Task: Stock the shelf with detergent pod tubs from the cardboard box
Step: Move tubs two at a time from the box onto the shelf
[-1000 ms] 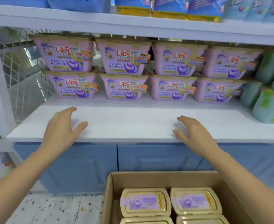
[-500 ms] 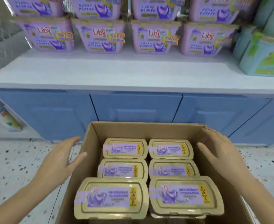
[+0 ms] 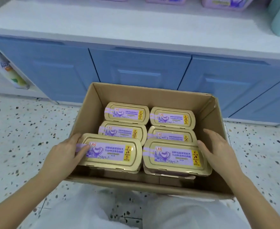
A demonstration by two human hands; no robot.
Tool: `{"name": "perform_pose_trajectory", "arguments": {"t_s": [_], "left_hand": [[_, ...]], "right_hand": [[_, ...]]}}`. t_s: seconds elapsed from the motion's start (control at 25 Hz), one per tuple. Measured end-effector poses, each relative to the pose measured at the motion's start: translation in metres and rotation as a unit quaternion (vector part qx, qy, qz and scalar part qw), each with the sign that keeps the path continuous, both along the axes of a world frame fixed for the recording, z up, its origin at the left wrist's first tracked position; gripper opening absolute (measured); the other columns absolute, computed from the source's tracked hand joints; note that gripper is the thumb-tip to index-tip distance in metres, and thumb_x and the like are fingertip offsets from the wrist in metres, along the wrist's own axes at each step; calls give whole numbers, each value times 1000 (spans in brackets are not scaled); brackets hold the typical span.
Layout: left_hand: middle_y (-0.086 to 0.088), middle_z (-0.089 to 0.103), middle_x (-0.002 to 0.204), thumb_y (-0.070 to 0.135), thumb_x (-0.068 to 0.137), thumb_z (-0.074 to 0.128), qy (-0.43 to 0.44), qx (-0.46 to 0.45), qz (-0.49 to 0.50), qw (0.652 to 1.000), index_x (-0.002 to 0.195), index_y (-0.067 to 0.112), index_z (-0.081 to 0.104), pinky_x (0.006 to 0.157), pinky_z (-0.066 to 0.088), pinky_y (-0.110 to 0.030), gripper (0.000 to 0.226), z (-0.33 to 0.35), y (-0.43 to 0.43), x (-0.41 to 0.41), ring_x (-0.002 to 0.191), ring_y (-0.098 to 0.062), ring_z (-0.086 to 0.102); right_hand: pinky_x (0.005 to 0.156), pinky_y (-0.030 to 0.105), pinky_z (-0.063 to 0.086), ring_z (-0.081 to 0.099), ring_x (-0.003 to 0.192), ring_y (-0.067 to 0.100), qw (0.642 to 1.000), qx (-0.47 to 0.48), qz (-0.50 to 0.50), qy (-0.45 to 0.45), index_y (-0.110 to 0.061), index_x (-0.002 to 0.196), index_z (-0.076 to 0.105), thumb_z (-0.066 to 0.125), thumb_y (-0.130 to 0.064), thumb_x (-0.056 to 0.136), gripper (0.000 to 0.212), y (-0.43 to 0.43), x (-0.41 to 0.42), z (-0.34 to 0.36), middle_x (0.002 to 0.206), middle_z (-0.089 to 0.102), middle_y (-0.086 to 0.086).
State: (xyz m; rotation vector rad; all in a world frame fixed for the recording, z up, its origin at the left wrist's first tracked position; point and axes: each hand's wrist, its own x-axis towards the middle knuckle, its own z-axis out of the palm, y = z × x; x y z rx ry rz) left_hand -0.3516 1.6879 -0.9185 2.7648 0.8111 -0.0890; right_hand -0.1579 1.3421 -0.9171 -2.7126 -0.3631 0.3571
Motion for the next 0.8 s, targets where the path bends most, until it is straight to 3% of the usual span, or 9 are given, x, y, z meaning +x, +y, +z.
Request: {"name": "perform_pose_trajectory", "arguments": {"t_s": [0.16, 0.32, 0.44, 0.52, 0.6, 0.72, 0.8], "left_hand": [[-28, 66, 97, 34, 88, 54, 34, -8, 32, 999, 125, 0, 44, 64, 37, -38, 51, -17, -6, 8, 88, -44, 61], [-19, 59, 122, 28, 92, 48, -15, -178, 92, 980, 140, 13, 31, 75, 35, -35, 53, -21, -3, 4, 100, -38, 56], [-8, 60, 110, 28, 90, 52, -58, -208, 112, 970, 129, 12, 45, 74, 39, -32, 43, -24, -5, 0, 91, -27, 54], [-6, 63, 91, 29, 89, 54, -72, -207, 130, 967, 104, 10, 57, 60, 41, -21, 25, -25, -8, -1, 73, -22, 56], [-4, 64, 79, 30, 90, 53, -66, -238, 145, 958, 91, 11, 59, 53, 41, -16, 21, -26, -9, -1, 63, -15, 58], [-8, 66, 85, 36, 91, 49, -50, -258, 155, 952, 96, 7, 59, 60, 42, -31, 31, -32, -5, -2, 70, -21, 61], [-6, 63, 82, 34, 92, 46, -54, -258, 155, 952, 96, 7, 57, 57, 40, -28, 29, -31, -5, -3, 68, -18, 60]], "right_hand": [[100, 45, 43, 51, 123, 29, 999, 20, -41, 17, -13, 140, 37, 51, -36, 90, 57, -7, -12, -14, 139, 51, 11], [92, 39, 44, 55, 118, 31, 987, 96, -116, 56, -10, 138, 38, 53, -32, 90, 54, -11, -25, -23, 128, 59, 10], [71, 33, 43, 61, 102, 31, 957, 175, -186, 137, -10, 116, 57, 52, -36, 91, 37, -13, -33, -28, 100, 66, 6], [68, 34, 44, 63, 90, 29, 948, 189, -208, 149, -10, 98, 63, 53, -39, 89, 32, -17, -34, -30, 86, 68, 6], [69, 36, 46, 62, 81, 26, 949, 171, -217, 149, -7, 88, 65, 54, -41, 88, 36, -19, -35, -29, 80, 68, 9], [61, 31, 42, 59, 72, 22, 959, 148, -205, 131, -6, 82, 65, 51, -42, 89, 40, -18, -37, -29, 75, 67, 10], [60, 33, 40, 59, 72, 28, 964, 140, -199, 110, -5, 78, 63, 49, -41, 91, 41, -19, -38, -30, 73, 65, 13]]}}
